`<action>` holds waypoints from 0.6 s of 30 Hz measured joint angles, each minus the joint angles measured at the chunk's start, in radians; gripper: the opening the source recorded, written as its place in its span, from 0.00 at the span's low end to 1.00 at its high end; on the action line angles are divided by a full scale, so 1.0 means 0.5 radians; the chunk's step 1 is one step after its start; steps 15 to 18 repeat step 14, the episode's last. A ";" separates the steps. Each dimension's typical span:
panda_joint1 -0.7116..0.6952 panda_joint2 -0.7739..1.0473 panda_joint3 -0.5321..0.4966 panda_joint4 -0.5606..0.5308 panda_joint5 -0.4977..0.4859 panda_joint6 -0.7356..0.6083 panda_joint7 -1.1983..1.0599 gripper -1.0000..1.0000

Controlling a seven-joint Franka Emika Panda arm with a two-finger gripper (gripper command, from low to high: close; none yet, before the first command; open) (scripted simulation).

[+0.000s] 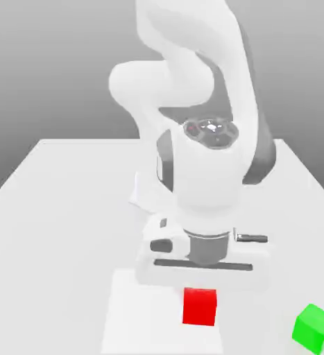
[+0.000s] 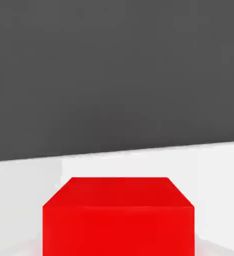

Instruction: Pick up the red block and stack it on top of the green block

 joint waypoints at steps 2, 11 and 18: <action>0.102 0.019 0.091 0.096 -0.034 -0.082 -0.015 0.00; 0.350 0.317 0.153 0.281 -0.227 0.018 0.055 1.00; 0.350 0.317 0.153 0.281 -0.227 0.018 0.055 1.00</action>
